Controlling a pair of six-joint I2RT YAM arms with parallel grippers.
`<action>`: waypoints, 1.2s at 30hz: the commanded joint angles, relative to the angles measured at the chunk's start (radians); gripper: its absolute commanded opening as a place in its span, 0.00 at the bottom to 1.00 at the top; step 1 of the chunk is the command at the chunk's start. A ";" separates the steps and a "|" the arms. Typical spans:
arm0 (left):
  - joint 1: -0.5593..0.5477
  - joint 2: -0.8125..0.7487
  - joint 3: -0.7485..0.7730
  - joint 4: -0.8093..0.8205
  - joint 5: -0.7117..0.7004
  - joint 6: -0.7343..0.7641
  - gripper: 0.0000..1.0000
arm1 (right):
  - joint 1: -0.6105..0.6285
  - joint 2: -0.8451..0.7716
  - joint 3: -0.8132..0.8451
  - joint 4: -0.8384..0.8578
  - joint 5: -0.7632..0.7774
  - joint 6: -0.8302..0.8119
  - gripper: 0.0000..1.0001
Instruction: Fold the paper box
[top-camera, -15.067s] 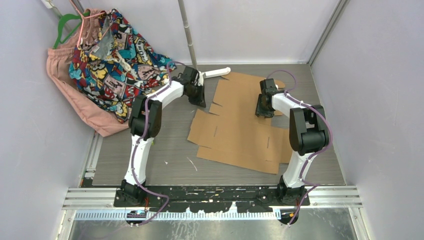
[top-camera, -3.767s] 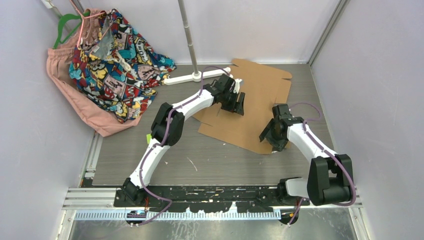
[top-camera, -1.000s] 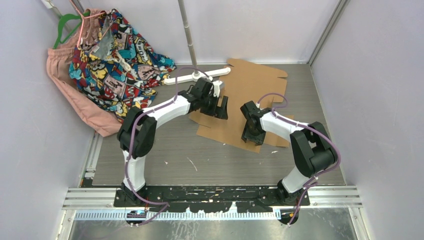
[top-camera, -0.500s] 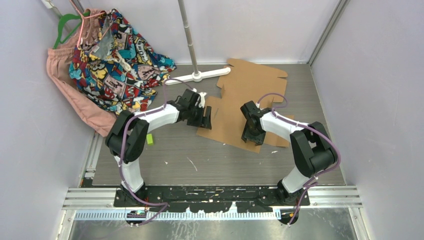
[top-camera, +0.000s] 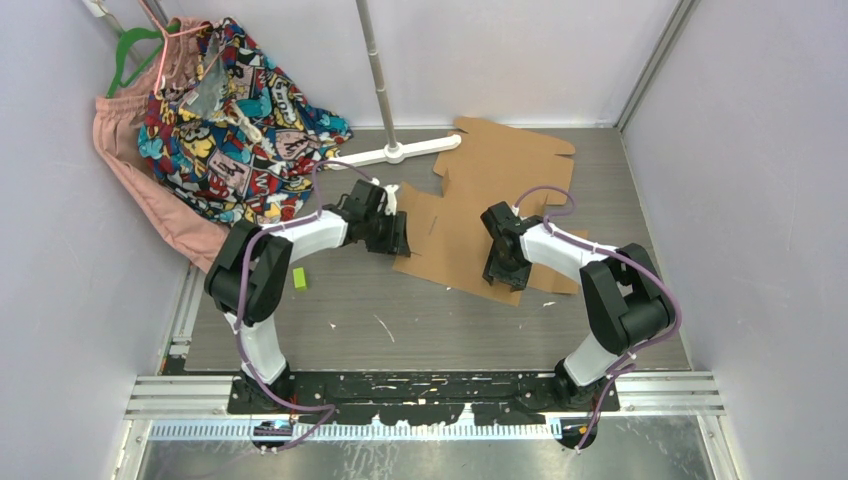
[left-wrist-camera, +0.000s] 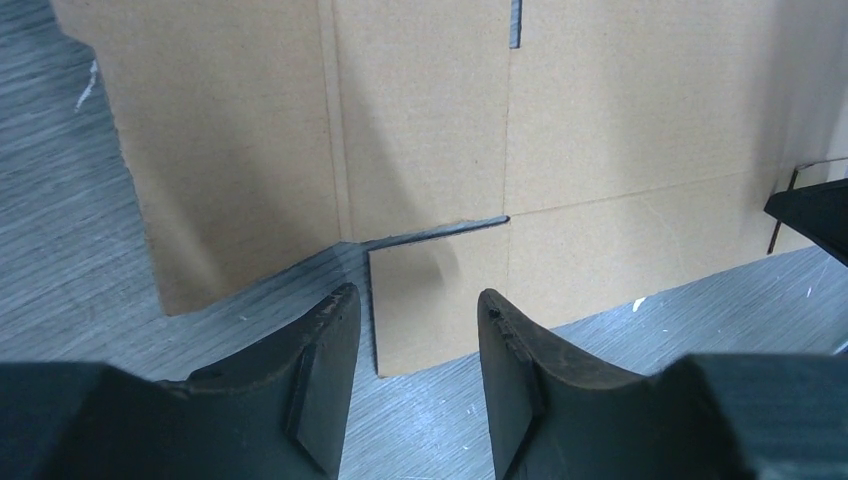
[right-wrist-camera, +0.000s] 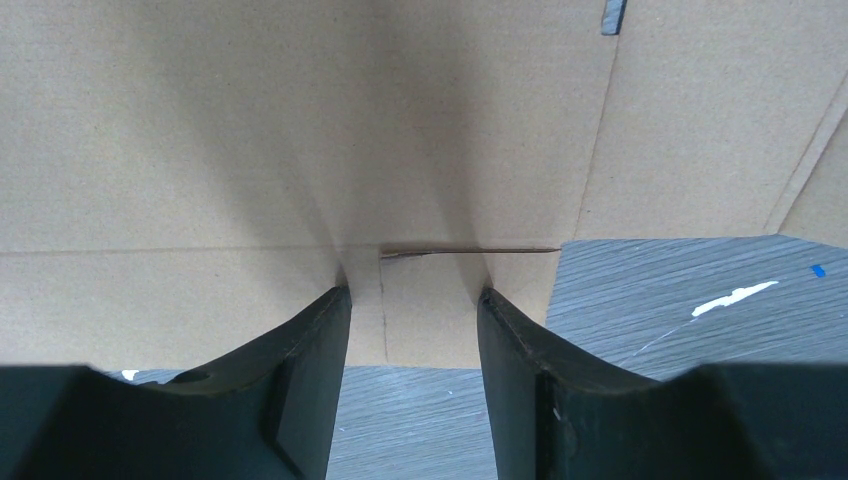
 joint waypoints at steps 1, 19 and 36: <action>0.006 0.009 -0.002 0.058 0.053 -0.003 0.48 | 0.016 0.075 -0.046 0.186 -0.107 0.029 0.54; 0.006 -0.037 -0.025 0.097 0.233 -0.065 0.56 | 0.021 0.084 -0.055 0.205 -0.112 0.038 0.54; -0.042 -0.046 0.014 0.135 0.287 -0.146 0.56 | 0.029 0.080 -0.063 0.221 -0.120 0.044 0.54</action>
